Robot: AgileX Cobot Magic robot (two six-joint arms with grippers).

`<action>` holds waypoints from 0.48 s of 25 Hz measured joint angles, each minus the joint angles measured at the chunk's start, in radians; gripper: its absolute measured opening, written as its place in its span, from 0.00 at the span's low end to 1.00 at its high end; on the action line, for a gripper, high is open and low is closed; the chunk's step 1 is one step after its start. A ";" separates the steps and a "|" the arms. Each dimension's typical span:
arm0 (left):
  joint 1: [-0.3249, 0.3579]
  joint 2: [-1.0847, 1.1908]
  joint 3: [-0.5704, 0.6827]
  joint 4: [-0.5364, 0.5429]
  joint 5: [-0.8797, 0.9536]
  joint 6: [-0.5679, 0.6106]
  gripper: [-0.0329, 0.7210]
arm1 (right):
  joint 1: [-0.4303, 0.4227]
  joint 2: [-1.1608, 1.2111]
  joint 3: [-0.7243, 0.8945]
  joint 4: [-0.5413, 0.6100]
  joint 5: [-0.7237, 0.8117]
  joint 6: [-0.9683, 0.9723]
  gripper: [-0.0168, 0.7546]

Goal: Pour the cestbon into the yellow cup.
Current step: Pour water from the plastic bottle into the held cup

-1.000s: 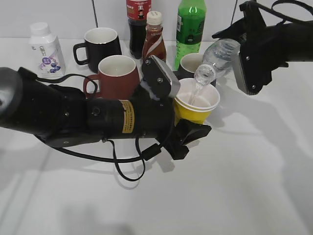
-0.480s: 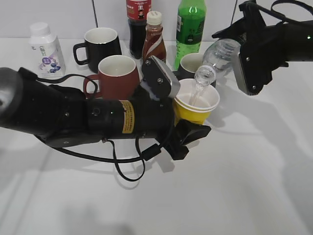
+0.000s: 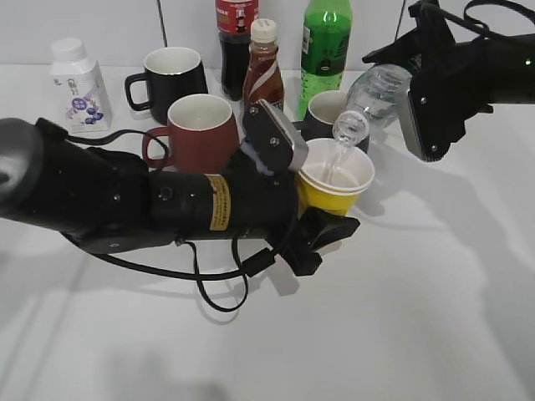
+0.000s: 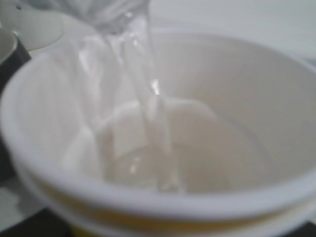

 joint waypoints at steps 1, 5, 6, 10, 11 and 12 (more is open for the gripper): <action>0.000 0.000 0.000 0.000 0.000 0.000 0.62 | 0.000 0.000 0.000 0.004 0.000 -0.004 0.62; 0.000 0.000 0.000 0.000 0.000 0.000 0.62 | 0.000 0.000 0.000 0.008 -0.001 -0.019 0.62; 0.000 0.000 0.000 0.000 0.000 0.000 0.62 | 0.000 0.000 0.000 0.008 -0.001 -0.020 0.62; 0.000 0.000 0.000 0.000 0.000 0.000 0.62 | 0.000 0.000 0.000 0.013 -0.001 -0.029 0.62; 0.000 0.000 0.000 0.000 0.000 0.000 0.62 | 0.000 0.000 0.000 0.016 -0.001 -0.034 0.62; 0.000 0.000 0.000 0.000 0.000 0.000 0.62 | 0.000 0.000 0.000 0.021 -0.001 -0.044 0.62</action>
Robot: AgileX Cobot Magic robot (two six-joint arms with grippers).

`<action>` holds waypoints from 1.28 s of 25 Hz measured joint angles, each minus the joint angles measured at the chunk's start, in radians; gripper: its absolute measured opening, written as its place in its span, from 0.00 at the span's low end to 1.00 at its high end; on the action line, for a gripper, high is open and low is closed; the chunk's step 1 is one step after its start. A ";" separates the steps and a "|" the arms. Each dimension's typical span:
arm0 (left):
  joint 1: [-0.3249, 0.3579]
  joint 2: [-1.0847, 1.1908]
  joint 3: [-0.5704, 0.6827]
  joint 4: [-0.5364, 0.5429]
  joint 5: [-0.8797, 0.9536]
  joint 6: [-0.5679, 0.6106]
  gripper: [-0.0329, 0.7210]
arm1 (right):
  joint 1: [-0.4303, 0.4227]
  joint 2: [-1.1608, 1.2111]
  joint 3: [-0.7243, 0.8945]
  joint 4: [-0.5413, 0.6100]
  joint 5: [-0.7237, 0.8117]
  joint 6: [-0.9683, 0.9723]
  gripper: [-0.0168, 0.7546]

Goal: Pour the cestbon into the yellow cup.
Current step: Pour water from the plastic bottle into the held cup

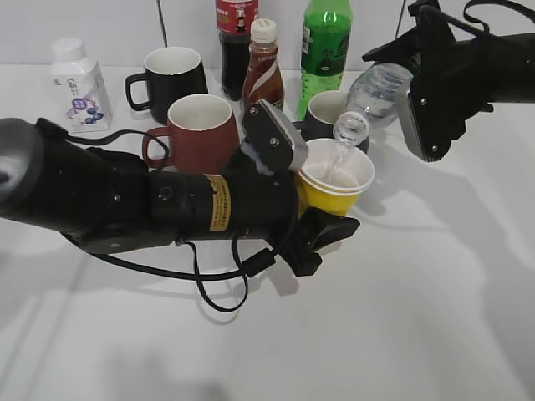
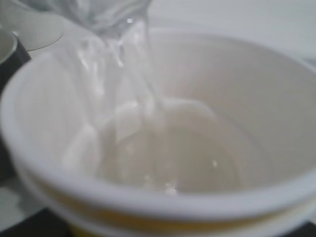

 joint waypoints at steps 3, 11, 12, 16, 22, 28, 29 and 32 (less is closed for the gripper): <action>0.000 0.000 0.000 0.000 0.000 0.000 0.62 | 0.000 0.000 0.000 0.026 0.000 -0.034 0.62; 0.000 0.000 0.000 0.000 0.000 0.000 0.62 | 0.000 0.000 0.000 0.044 0.000 -0.051 0.62; 0.000 0.000 0.000 0.000 0.000 0.000 0.62 | 0.000 0.000 0.000 0.044 0.000 -0.051 0.62; 0.000 0.000 0.000 0.000 0.000 0.000 0.62 | 0.000 0.000 0.000 0.046 -0.001 -0.054 0.62; 0.000 0.000 0.000 0.000 0.000 0.000 0.62 | 0.000 0.000 0.000 0.047 -0.001 -0.061 0.62; 0.000 0.000 0.000 0.000 0.000 0.000 0.62 | 0.000 0.000 0.000 0.052 -0.001 -0.062 0.62; 0.000 0.000 0.000 0.000 0.000 0.000 0.62 | 0.000 0.000 0.000 0.052 -0.001 -0.063 0.62; 0.000 0.000 0.000 0.000 0.000 0.000 0.62 | 0.000 0.000 0.000 0.053 -0.001 -0.064 0.62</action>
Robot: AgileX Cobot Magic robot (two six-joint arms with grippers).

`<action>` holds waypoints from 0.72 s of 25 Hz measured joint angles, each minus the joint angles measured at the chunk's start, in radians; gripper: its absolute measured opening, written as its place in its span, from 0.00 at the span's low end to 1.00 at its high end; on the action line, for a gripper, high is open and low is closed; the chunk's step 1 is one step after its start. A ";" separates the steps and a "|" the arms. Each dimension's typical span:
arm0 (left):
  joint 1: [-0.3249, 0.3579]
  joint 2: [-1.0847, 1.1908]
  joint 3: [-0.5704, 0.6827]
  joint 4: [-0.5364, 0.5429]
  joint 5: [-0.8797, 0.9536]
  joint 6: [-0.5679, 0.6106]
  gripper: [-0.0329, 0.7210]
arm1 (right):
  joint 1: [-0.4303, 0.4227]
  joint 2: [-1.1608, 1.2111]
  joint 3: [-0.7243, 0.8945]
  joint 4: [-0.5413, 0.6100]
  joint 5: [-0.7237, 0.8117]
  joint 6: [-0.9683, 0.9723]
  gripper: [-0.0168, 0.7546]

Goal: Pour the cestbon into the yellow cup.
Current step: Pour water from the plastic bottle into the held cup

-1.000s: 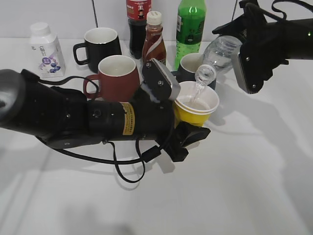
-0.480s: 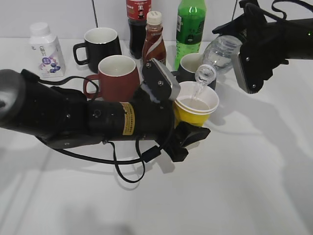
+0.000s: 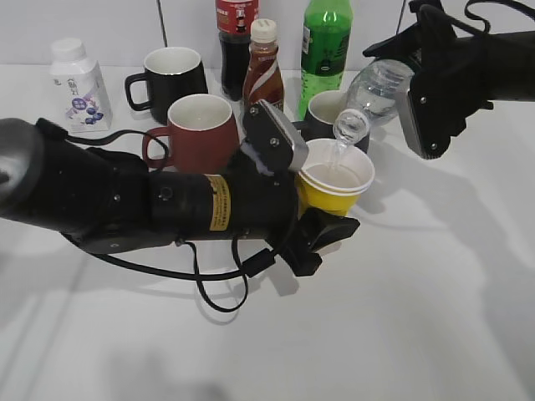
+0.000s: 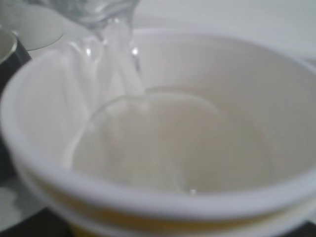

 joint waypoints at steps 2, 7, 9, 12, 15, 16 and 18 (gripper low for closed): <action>0.000 0.000 0.000 0.000 0.000 0.000 0.62 | 0.000 0.000 0.000 0.003 0.000 -0.001 0.62; 0.000 0.000 0.000 0.000 -0.001 0.000 0.62 | 0.000 0.000 0.000 0.024 -0.001 0.004 0.62; 0.000 0.000 0.000 0.000 -0.002 0.000 0.62 | 0.000 0.000 0.000 0.026 -0.007 0.029 0.62; 0.000 0.000 0.000 0.000 -0.018 0.000 0.62 | 0.000 0.000 0.000 0.028 -0.023 0.085 0.62; 0.000 0.000 0.000 -0.003 -0.031 0.000 0.62 | 0.000 0.000 0.000 0.028 -0.027 0.152 0.62; 0.000 0.000 0.000 -0.004 -0.031 0.000 0.62 | 0.000 0.000 0.000 0.028 -0.027 0.190 0.62; 0.000 0.000 0.000 -0.006 -0.031 0.000 0.62 | 0.000 0.000 0.000 0.028 -0.027 0.254 0.62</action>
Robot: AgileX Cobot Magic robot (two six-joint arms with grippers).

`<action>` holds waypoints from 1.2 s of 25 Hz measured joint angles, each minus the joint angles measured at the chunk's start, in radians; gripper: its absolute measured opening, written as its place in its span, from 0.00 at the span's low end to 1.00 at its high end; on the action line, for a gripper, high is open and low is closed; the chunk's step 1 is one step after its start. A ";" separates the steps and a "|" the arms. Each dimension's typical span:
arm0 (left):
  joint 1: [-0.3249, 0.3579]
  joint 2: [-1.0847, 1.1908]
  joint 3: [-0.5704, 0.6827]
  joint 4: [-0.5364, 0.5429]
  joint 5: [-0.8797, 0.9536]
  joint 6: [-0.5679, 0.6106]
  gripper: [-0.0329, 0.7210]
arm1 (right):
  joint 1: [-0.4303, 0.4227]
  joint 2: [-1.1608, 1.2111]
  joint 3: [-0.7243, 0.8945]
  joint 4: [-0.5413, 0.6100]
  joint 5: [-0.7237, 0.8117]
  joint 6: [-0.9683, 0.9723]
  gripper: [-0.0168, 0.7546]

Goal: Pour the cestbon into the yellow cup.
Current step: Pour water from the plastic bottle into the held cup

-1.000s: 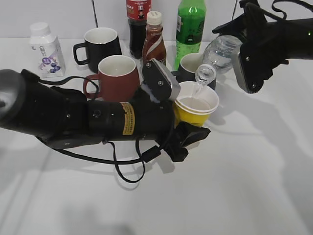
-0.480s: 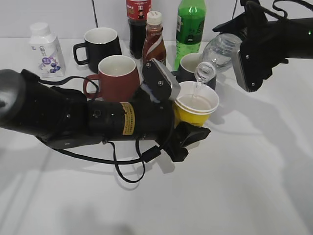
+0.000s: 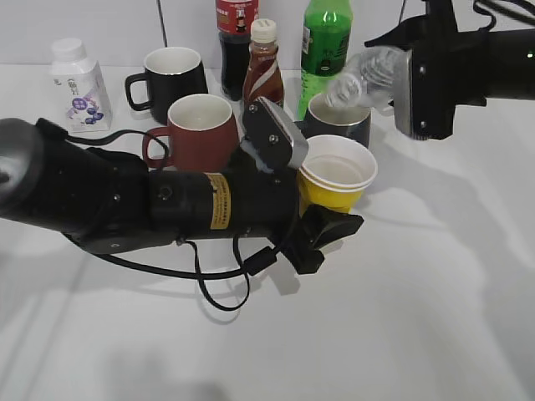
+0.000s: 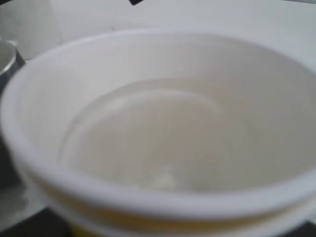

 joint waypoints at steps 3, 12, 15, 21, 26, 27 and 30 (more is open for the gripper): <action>0.000 0.000 0.000 -0.001 -0.003 0.000 0.62 | 0.000 0.000 0.000 0.000 -0.001 0.112 0.62; 0.070 -0.052 0.017 -0.021 -0.039 0.000 0.62 | 0.000 0.000 0.000 0.035 -0.085 0.577 0.62; 0.106 -0.081 0.041 -0.023 -0.047 0.000 0.62 | 0.000 0.000 0.000 0.090 -0.146 0.734 0.62; 0.202 -0.144 0.108 -0.039 -0.110 0.000 0.62 | 0.000 0.000 0.000 0.295 -0.189 0.912 0.62; 0.312 -0.190 0.177 -0.044 -0.150 0.000 0.62 | -0.001 0.000 0.000 0.470 -0.171 0.933 0.62; 0.336 -0.201 0.189 -0.044 -0.150 0.000 0.62 | -0.001 0.000 0.000 0.483 -0.165 0.934 0.62; 0.401 -0.233 0.223 -0.045 -0.156 0.000 0.62 | -0.001 0.000 0.000 0.529 -0.144 0.936 0.62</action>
